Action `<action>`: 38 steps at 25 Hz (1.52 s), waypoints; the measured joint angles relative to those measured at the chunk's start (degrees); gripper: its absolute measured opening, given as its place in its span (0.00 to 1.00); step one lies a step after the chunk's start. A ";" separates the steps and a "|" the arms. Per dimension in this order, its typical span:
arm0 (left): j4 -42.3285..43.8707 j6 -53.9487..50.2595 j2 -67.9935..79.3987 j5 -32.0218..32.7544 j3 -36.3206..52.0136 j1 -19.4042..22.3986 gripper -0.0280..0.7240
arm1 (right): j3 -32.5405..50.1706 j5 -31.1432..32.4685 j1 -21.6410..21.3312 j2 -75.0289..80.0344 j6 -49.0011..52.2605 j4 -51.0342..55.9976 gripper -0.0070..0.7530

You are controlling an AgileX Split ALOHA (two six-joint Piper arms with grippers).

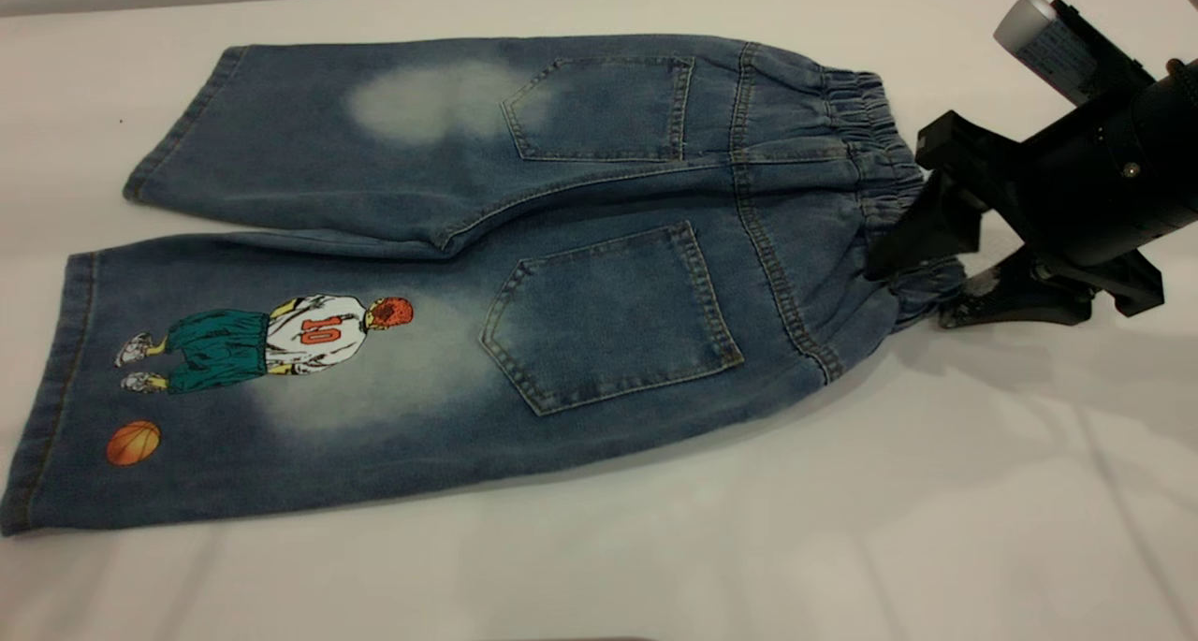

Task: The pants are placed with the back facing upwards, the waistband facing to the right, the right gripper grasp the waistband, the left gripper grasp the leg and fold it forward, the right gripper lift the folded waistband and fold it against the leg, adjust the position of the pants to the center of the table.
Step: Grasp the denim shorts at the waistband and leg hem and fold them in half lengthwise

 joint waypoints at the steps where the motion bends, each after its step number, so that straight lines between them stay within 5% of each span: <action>1: 0.00 0.00 0.00 0.09 0.00 0.00 0.69 | 0.00 0.11 0.00 0.00 0.00 0.00 0.40; 4: 0.06 -0.13 0.00 1.07 0.00 0.00 0.69 | 0.00 1.12 0.00 0.00 -0.20 -0.25 0.14; 6: 0.54 -0.52 0.00 1.80 0.00 0.00 0.68 | -0.07 2.02 0.00 0.00 -0.32 -0.50 0.06; 17: 22.48 -22.02 11.86 7.44 -0.05 0.00 0.61 | -0.29 4.25 0.00 0.06 -2.75 -1.25 0.05; 31: 33.98 -29.27 32.17 4.74 -0.60 0.00 0.64 | -0.29 4.43 0.00 0.06 -5.24 -2.14 0.05; 38: 50.18 -49.37 34.81 5.10 -0.65 0.00 0.64 | -0.29 4.43 0.00 0.06 -5.24 -3.20 0.05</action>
